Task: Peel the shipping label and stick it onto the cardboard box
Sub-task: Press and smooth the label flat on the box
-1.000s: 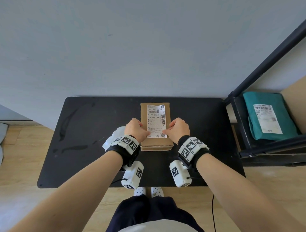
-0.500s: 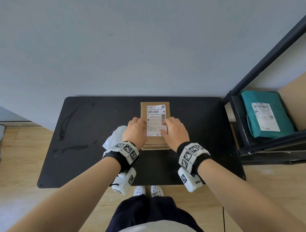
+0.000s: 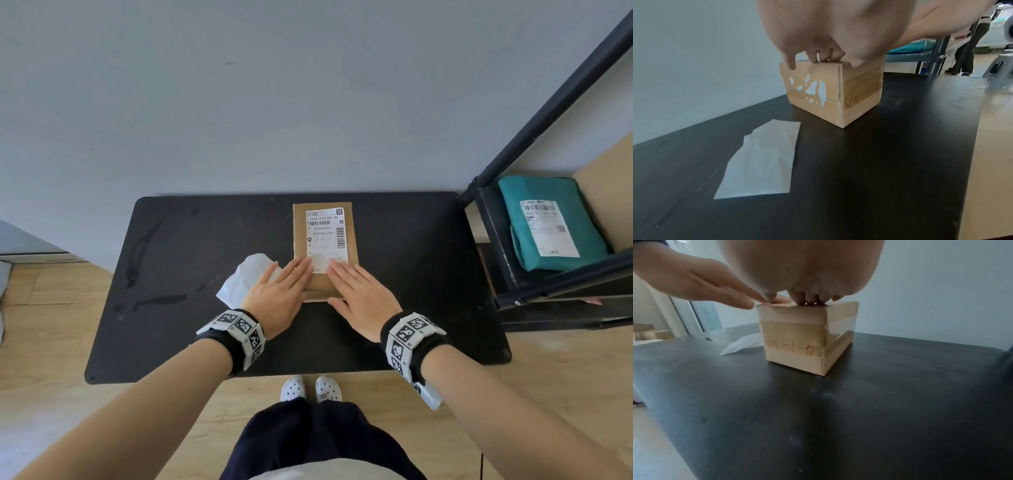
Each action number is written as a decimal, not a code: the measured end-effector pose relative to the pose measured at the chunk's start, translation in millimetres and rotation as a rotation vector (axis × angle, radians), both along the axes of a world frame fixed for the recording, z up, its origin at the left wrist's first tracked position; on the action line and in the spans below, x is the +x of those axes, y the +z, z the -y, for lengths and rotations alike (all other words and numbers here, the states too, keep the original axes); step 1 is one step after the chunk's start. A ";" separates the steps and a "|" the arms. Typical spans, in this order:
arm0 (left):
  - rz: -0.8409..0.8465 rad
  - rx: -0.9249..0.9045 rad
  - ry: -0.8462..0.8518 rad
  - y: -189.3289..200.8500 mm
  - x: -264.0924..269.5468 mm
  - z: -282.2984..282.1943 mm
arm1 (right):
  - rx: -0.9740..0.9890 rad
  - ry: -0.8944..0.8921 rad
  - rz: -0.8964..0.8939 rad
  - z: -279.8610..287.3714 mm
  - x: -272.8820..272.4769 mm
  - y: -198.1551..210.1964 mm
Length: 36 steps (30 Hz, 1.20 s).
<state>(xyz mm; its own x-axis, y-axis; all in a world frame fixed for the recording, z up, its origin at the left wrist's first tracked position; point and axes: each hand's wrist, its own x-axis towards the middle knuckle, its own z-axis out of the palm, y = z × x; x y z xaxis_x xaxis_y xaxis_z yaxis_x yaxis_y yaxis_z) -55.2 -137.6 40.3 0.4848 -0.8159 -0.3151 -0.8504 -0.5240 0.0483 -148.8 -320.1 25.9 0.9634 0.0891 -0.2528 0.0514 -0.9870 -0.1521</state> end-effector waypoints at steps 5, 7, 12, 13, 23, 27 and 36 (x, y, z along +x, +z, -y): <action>-0.050 -0.014 -0.013 -2.0 7.1 0.2 | 0.011 -0.116 0.000 24.0 -7.7 5.8; -0.047 -0.046 -0.022 0.1 11.8 2.1 | 0.023 -0.118 0.023 22.0 -4.3 9.9; -0.076 -0.097 -0.064 -2.5 20.0 5.4 | 0.034 0.002 -0.030 8.9 9.0 9.1; -0.099 -0.086 -0.064 -2.0 21.5 5.7 | 0.047 -0.022 -0.035 10.1 14.1 9.1; -0.116 -0.043 -0.096 -1.7 29.0 4.3 | 0.104 -0.197 -0.133 38.3 80.1 16.8; -0.101 0.003 -0.102 -4.6 29.3 1.6 | 0.079 -0.208 -0.138 46.1 95.0 18.9; -0.126 0.026 -0.110 -5.4 32.3 3.3 | 0.142 -0.082 -0.145 11.8 135.3 19.3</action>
